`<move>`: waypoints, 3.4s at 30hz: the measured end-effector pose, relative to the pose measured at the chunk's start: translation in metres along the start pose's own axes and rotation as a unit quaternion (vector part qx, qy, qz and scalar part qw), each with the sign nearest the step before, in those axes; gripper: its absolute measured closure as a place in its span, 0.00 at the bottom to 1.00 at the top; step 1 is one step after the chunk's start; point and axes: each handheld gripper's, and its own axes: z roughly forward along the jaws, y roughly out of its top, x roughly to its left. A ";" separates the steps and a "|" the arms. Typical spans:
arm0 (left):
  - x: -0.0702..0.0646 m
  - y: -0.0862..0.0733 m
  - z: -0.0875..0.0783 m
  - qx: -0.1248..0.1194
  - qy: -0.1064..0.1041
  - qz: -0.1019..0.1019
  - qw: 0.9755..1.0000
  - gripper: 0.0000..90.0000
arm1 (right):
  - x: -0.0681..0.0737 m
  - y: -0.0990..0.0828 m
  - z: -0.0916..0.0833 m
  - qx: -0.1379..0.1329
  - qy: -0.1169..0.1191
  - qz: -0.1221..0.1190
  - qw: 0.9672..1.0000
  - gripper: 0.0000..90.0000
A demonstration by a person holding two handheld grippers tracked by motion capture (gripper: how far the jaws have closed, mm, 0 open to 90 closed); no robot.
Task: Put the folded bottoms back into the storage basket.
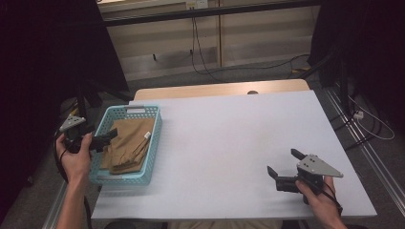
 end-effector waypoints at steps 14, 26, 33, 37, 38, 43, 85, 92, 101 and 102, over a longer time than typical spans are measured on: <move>-0.031 -0.016 -0.030 -0.039 0.006 0.009 0.999 0.06 | 0.000 0.000 0.000 -0.001 -0.003 0.001 1.000 0.01; -0.065 -0.015 -0.038 -0.038 -0.019 0.022 0.999 0.05 | 0.001 0.001 0.000 -0.002 0.001 -0.002 1.000 0.01; -0.078 -0.014 -0.029 -0.042 -0.022 0.030 0.998 0.06 | 0.001 0.000 0.000 -0.002 0.001 -0.002 1.000 0.01; -0.088 -0.010 -0.029 -0.045 -0.030 0.032 0.998 0.06 | 0.001 0.001 0.000 -0.002 0.001 -0.002 1.000 0.01; -0.091 -0.009 -0.030 -0.048 -0.034 0.034 0.998 0.06 | 0.001 0.001 0.000 -0.002 0.002 -0.002 1.000 0.01; -0.107 -0.003 -0.031 -0.077 -0.049 0.051 0.994 0.04 | 0.001 0.001 0.000 -0.001 0.002 -0.002 1.000 0.01; -0.198 -0.020 0.035 -0.051 -0.172 0.098 0.979 0.04 | 0.000 0.001 -0.002 -0.009 -0.001 -0.001 1.000 0.01; -0.206 -0.040 0.045 -0.025 -0.190 0.105 0.976 0.04 | 0.000 0.000 -0.003 -0.009 -0.002 -0.001 1.000 0.01; -0.205 -0.054 0.044 -0.015 -0.179 0.113 0.977 0.04 | -0.001 0.000 -0.004 -0.010 -0.006 0.004 1.000 0.01; -0.204 -0.057 0.045 -0.011 -0.184 0.110 0.977 0.04 | -0.001 0.000 -0.004 -0.009 -0.006 0.003 1.000 0.01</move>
